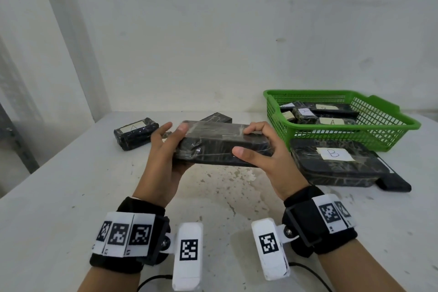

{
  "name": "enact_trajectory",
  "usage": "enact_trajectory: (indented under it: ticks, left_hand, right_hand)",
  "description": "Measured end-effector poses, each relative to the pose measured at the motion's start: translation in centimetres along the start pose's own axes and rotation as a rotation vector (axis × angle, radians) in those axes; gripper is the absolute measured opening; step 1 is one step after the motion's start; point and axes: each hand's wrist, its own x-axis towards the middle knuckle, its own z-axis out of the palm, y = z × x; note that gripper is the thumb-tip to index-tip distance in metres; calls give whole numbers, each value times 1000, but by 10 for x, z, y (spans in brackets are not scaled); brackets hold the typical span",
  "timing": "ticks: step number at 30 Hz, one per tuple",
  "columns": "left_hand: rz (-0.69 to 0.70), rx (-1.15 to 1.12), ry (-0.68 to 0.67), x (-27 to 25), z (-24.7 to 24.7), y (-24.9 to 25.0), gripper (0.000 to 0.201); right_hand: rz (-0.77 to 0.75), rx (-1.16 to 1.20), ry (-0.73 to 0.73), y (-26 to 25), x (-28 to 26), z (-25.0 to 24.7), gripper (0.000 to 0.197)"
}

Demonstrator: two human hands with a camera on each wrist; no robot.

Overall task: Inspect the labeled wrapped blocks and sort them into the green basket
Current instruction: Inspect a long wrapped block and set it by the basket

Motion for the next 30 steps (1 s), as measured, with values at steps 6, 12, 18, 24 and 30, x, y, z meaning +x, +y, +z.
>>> enact_trajectory:
  ticks: [6, 12, 18, 24, 30]
  left_hand:
    - [-25, -118, -12, 3, -8, 6, 69]
    - [-1, -110, -78, 3, -11, 8, 89]
    - [-3, 39, -95, -1, -5, 6, 48]
    - [13, 65, -85, -1, -5, 4, 47]
    - [46, 103, -39, 1, -7, 3, 47]
  right_hand:
    - [137, 2, -27, 3, 2, 0, 92]
    - [363, 513, -20, -1, 6, 5, 73]
    - [226, 449, 71, -2, 8, -1, 61]
    - [222, 399, 50, -3, 7, -2, 42]
    - [134, 357, 30, -5, 3, 1, 41]
